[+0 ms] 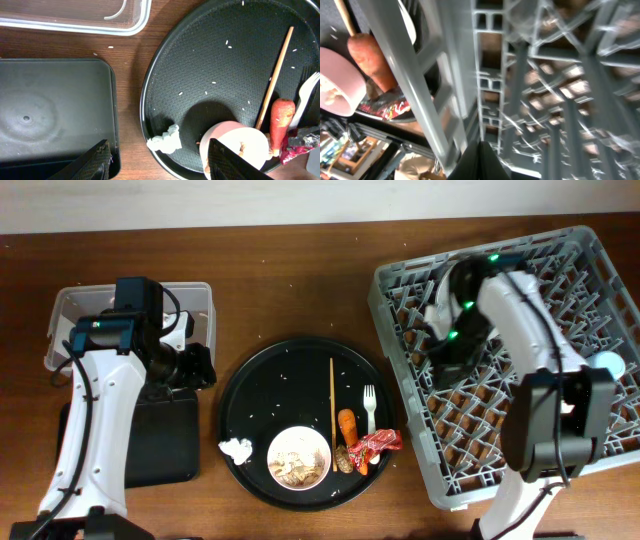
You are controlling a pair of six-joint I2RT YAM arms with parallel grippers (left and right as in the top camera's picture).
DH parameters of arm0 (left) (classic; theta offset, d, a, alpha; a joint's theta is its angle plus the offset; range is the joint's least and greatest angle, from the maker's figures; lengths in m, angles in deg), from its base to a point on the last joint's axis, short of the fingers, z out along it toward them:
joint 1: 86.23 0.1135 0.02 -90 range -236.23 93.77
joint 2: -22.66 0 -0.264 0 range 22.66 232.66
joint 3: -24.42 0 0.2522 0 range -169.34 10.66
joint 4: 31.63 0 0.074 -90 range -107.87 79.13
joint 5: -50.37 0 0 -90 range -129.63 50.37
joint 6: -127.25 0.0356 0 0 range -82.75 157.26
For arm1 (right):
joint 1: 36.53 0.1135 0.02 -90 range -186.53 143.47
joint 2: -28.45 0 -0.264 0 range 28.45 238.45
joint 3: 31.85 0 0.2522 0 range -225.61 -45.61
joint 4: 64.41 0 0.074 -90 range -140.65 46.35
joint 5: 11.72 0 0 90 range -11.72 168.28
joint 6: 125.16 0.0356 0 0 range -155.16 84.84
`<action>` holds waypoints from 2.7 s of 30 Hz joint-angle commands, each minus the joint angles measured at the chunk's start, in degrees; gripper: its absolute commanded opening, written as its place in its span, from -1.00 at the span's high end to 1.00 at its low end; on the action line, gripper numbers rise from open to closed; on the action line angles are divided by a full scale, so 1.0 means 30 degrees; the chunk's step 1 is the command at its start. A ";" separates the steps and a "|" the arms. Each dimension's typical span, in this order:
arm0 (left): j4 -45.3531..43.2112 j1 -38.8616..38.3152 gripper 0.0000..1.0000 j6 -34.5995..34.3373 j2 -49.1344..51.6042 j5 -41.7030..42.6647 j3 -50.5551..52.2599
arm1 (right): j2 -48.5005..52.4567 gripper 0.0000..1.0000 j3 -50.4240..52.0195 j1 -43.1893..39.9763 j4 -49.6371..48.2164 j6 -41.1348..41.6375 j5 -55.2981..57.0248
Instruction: Sort waste into correct bins and load items into the dishwasher rack
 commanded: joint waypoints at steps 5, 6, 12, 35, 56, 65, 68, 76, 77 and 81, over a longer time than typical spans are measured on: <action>-0.0022 -0.0036 -0.24 -0.0117 -0.0226 0.0211 -0.0189 | -0.0073 0.92 0.2288 0.2565 -0.2412 0.0933 -0.0940; -0.0022 -0.0036 -0.24 -0.0117 -0.0219 0.0211 -0.0189 | -0.0073 0.91 0.2208 0.2637 -0.2470 0.0940 -0.0954; -0.0029 -0.0036 -0.24 -0.0117 -0.0226 0.0204 -0.0189 | -0.0095 0.91 0.1661 0.2623 -0.2302 0.0933 -0.0947; 0.1151 -0.0306 -0.37 -0.0117 -0.0219 0.0211 -0.0189 | -0.2419 0.33 -0.4153 0.2171 0.0197 0.3009 0.1821; -0.3504 -0.5151 -0.42 -0.1909 -0.0219 -0.1370 0.8102 | -0.7788 -0.97 -0.3672 -0.5348 0.0794 0.2477 -0.0444; -0.5748 -0.5173 -0.40 -0.1916 -0.0219 -0.1362 1.0426 | -0.7788 -0.97 -0.3672 -0.5348 0.0816 0.2477 -0.0444; -0.6251 -0.5173 -0.01 -0.1916 -0.0219 -0.1297 1.0644 | -0.7788 -0.97 -0.3672 -0.5348 0.0809 0.2477 -0.0444; -0.6171 -0.5166 1.00 -0.1902 -0.0277 -0.1319 0.9442 | -0.7788 -0.97 -0.3672 -0.5348 0.0831 0.2477 -0.0379; -0.5887 -0.5166 1.00 -0.1902 -0.0335 -0.1355 0.8837 | -0.7788 -0.97 -0.3672 -0.5348 0.0867 0.2470 -0.0379; -0.4146 -0.4634 0.99 -0.1763 -0.0772 -0.1523 0.4226 | -0.7788 -0.97 -0.3672 -0.5348 0.0874 0.2470 -0.0372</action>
